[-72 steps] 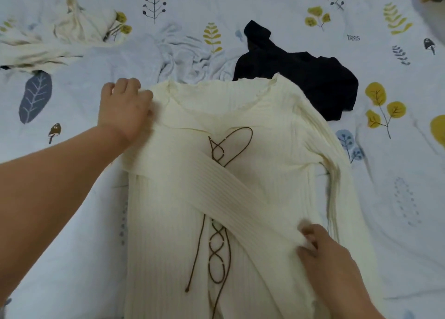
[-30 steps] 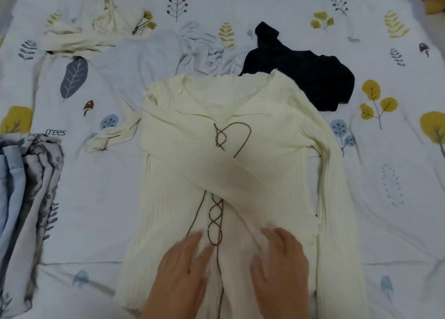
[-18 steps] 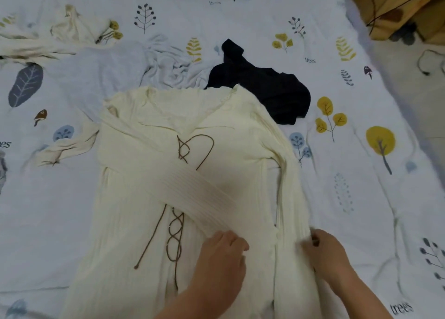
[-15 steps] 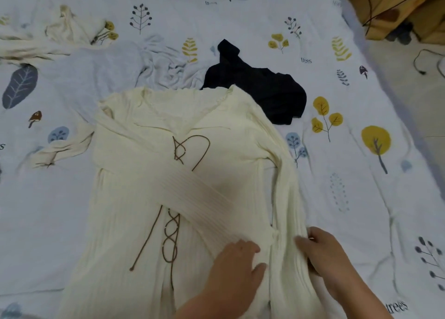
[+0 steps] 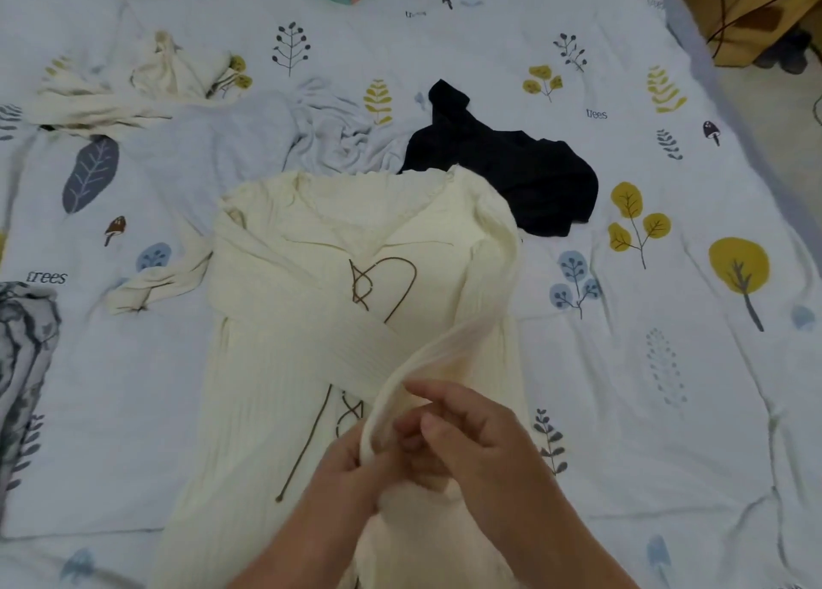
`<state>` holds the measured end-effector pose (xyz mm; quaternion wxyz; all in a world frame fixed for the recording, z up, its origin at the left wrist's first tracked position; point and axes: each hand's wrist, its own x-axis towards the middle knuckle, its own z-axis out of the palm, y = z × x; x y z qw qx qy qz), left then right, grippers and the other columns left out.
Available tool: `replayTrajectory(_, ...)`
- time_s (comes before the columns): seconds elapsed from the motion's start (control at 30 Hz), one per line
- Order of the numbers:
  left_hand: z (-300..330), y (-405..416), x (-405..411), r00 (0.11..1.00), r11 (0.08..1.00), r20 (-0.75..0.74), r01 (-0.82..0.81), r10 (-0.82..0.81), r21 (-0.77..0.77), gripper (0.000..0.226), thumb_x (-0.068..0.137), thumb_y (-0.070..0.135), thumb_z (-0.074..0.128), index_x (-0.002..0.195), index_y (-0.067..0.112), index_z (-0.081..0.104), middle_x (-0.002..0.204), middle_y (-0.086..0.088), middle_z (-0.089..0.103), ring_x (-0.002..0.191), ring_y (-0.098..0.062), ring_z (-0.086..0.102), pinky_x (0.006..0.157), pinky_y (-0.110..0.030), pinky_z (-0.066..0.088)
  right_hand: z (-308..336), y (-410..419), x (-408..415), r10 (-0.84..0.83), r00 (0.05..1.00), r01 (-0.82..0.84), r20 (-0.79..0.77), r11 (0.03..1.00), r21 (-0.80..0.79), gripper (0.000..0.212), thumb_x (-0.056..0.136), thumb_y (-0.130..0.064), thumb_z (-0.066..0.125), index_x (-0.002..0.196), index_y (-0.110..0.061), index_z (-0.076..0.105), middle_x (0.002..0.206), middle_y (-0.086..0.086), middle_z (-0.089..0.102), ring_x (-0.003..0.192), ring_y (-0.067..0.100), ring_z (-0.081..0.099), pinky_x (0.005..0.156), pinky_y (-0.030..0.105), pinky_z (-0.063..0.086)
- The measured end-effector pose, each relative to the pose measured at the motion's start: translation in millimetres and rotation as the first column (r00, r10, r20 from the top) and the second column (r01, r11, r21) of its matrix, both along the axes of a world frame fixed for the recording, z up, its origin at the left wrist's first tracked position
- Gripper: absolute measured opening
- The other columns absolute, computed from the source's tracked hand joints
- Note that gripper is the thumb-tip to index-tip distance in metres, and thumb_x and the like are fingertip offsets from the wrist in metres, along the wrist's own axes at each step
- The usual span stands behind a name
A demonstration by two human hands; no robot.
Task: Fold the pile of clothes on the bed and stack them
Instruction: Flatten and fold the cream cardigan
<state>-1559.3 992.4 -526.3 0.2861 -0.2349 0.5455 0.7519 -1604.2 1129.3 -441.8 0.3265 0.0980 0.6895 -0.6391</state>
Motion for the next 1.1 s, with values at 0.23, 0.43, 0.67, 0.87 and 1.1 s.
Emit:
replayTrajectory(0.23,-6,-68,-19,0.982,0.873,0.109,-0.086,0.157,-0.479,0.025,0.062,0.017,0.053,0.08,0.003,0.064,0.062,-0.01,0.059,0.054,-0.021,0.054,0.052,-0.028,0.039,-53,-30,13,0.593,0.805,-0.449,-0.027,0.637,0.627,0.046,0.086,-0.036,0.053,0.13,-0.028,0.043,0.127,-0.006,0.046,0.119,0.015,0.041,0.098,0.027,0.035)
replayTrajectory(0.43,-13,-77,-11,0.953,0.601,0.292,0.281,-0.082,-0.748,0.017,0.084,0.015,0.053,0.093,0.003,0.062,0.077,-0.012,0.065,0.068,-0.025,0.061,0.066,-0.035,0.053,-73,-61,35,0.774,0.612,-0.665,0.163,0.392,0.635,0.032,0.091,-0.014,0.047,0.122,-0.019,0.051,0.13,0.005,0.051,0.118,0.022,0.05,0.096,0.028,0.038)
replayTrajectory(0.67,-9,-113,5,0.932,0.94,0.294,-0.113,0.213,-0.323,0.024,0.092,0.0,0.047,0.088,0.011,0.068,0.074,-0.004,0.07,0.064,-0.016,0.062,0.053,-0.024,0.049,-52,-40,-17,0.494,0.844,-0.333,-0.209,0.788,0.518,0.028,0.089,-0.014,0.05,0.113,-0.022,0.063,0.08,-0.007,0.06,0.064,-0.002,0.046,0.064,0.01,0.035)
replayTrajectory(0.87,-20,-114,21,0.977,0.761,0.213,0.147,-0.011,-0.632,0.022,0.083,0.011,0.066,0.069,0.011,0.049,0.061,-0.001,0.049,0.056,-0.017,0.046,0.054,-0.026,0.038,-73,11,-145,0.418,0.827,0.124,-0.376,0.517,0.847,0.049,0.091,-0.021,0.045,0.138,-0.022,0.034,0.117,0.008,0.041,0.106,0.031,0.047,0.082,0.038,0.04)
replayTrajectory(1.1,-22,-127,35,0.974,0.919,0.18,-0.057,0.137,-0.39,0.029,0.088,-0.01,0.048,0.079,0.01,0.068,0.072,0.0,0.064,0.059,-0.006,0.056,0.052,-0.014,0.04,-64,20,-232,0.766,0.643,-0.223,-0.014,0.204,0.953,0.02,0.086,-0.006,0.056,0.102,-0.007,0.067,0.11,0.018,0.044,0.107,0.036,0.04,0.088,0.038,0.037)
